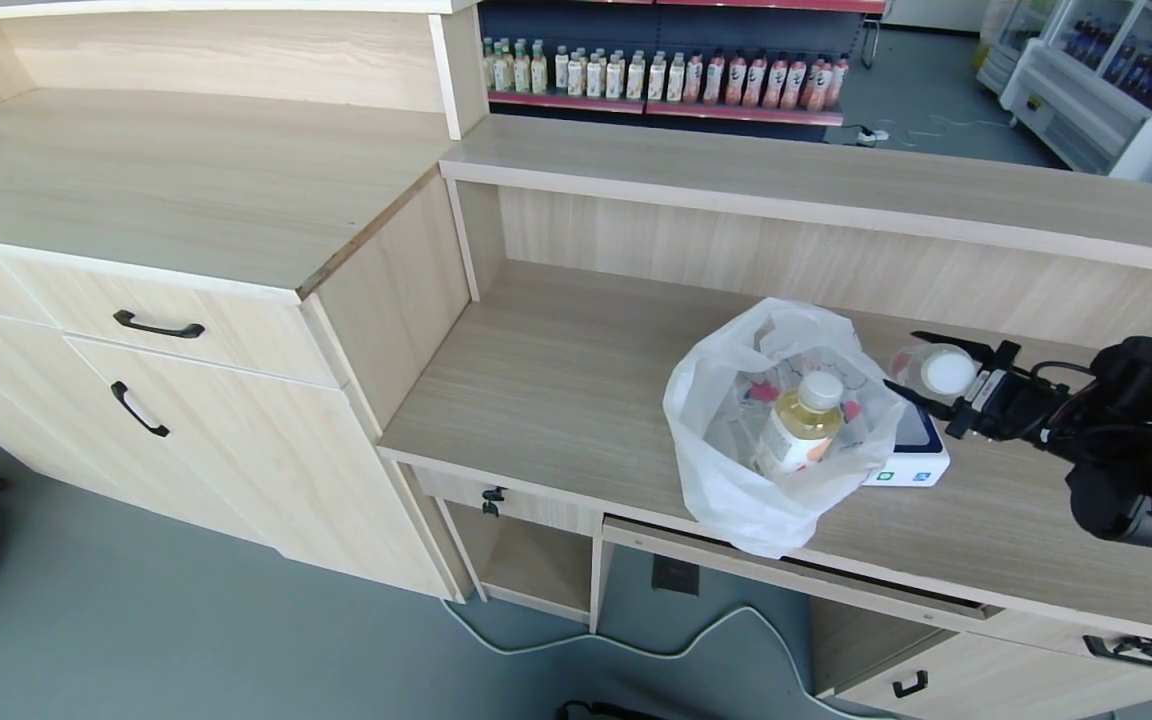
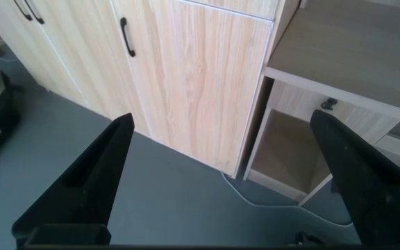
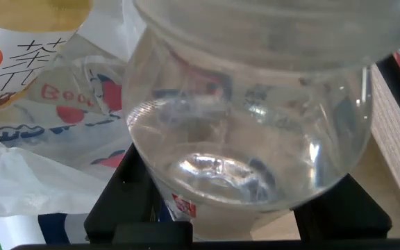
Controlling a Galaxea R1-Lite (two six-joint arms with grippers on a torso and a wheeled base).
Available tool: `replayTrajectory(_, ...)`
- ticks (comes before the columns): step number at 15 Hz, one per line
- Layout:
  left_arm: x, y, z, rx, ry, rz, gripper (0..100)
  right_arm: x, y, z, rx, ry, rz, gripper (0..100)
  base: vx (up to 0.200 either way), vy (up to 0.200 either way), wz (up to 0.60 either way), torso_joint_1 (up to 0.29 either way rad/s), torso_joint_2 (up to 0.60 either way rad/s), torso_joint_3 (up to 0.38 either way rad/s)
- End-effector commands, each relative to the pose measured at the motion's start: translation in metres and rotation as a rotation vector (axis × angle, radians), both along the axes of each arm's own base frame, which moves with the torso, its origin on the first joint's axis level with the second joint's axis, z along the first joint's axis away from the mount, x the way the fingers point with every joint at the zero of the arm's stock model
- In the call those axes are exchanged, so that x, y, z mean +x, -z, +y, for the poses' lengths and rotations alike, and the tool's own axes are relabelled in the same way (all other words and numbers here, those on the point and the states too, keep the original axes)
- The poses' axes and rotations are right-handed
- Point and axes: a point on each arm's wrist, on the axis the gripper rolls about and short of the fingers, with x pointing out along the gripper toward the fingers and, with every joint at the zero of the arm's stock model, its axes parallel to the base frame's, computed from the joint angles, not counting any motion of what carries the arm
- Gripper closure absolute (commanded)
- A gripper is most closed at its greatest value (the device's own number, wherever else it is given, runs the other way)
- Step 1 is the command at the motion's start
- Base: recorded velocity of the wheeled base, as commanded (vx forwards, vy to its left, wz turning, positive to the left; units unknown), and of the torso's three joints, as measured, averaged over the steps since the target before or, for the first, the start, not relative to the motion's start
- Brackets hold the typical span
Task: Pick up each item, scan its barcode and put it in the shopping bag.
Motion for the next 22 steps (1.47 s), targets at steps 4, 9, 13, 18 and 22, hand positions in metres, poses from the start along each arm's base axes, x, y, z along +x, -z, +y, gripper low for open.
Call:
replayTrajectory(4, 0.0, 0.0, 0.0, 0.0, 0.0, -0.001, 0, 0.005, 0.01, 0.008, 0.008, -0.021, 0.024, 100, 0.0, 0.0, 0.0, 0.0, 0.0, 0.0)
replayTrajectory(9, 0.0, 0.0, 0.0, 0.0, 0.0, -0.001, 0, 0.008, 0.016, 0.016, 0.009, -0.043, 0.037, 100, 0.0, 0.0, 0.0, 0.0, 0.0, 0.0)
replayTrajectory(13, 0.0, 0.0, 0.0, 0.0, 0.0, -0.001, 0, 0.009, 0.017, 0.017, 0.012, -0.046, 0.04, 100, 0.0, 0.0, 0.0, 0.0, 0.0, 0.0)
replayTrajectory(18, 0.0, 0.0, 0.0, 0.0, 0.0, -0.001, 0, 0.007, 0.0, 0.017, 0.038, -0.048, 0.027, 100, 0.0, 0.0, 0.0, 0.0, 0.0, 0.0)
replayTrajectory(22, 0.0, 0.0, 0.0, 0.0, 0.0, -0.001, 0, -0.022, -0.098, 0.025, 0.299, 0.02, 0.03, 100, 0.0, 0.0, 0.0, 0.0, 0.0, 0.0)
